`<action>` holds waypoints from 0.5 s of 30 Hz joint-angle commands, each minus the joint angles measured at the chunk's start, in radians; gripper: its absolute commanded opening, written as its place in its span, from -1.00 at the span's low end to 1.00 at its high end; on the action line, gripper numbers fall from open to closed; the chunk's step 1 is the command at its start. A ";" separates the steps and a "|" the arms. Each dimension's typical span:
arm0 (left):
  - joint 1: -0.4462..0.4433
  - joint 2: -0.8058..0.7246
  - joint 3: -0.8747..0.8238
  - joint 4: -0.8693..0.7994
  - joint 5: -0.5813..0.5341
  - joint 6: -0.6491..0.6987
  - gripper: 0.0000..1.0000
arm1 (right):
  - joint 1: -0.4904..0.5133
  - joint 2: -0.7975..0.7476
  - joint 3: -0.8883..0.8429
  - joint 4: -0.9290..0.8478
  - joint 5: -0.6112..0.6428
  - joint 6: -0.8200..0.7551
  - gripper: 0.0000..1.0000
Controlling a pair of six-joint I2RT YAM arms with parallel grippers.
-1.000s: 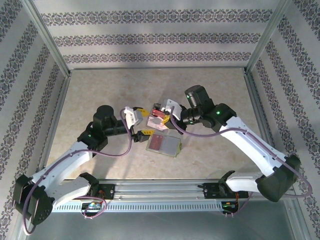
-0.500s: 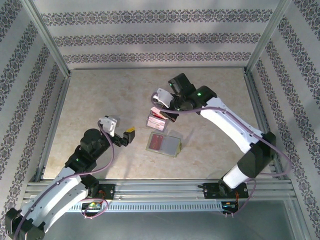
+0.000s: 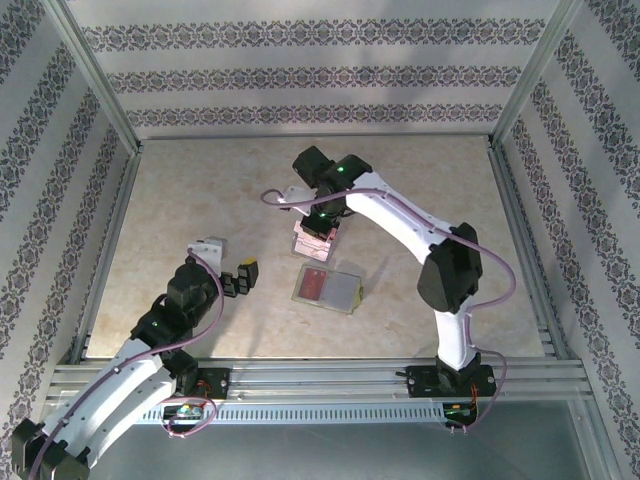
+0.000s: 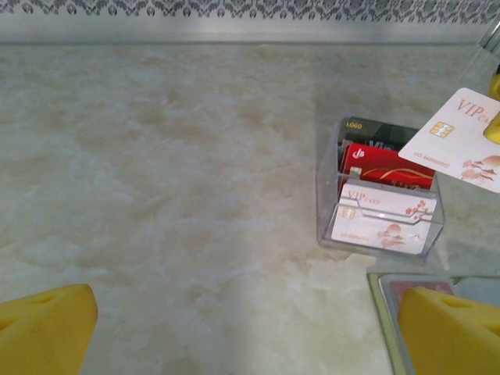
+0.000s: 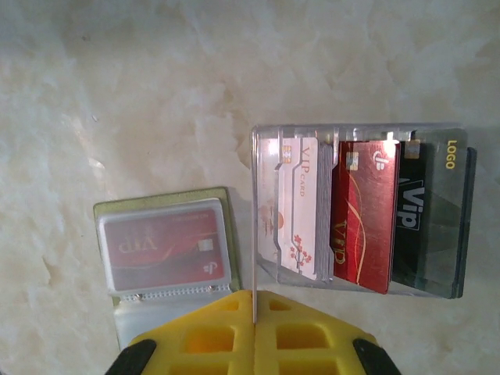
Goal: Take the credit cards out of the card holder
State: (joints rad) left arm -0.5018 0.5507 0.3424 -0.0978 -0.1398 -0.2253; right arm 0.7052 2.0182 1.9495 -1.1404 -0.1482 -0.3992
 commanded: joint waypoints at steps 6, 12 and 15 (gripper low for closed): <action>0.011 -0.001 0.005 -0.026 0.002 0.021 0.97 | 0.005 0.172 0.199 -0.184 0.053 -0.023 -1.00; 0.010 0.000 0.012 -0.042 0.001 0.030 0.98 | -0.001 0.224 0.251 -0.194 0.065 -0.055 -1.00; 0.011 0.002 0.010 -0.037 0.001 0.033 0.98 | -0.005 0.238 0.253 -0.191 0.067 -0.068 -1.00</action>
State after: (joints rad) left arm -0.5018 0.5529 0.3424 -0.1158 -0.1390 -0.2134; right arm 0.7040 2.2364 2.1723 -1.2957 -0.1009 -0.4362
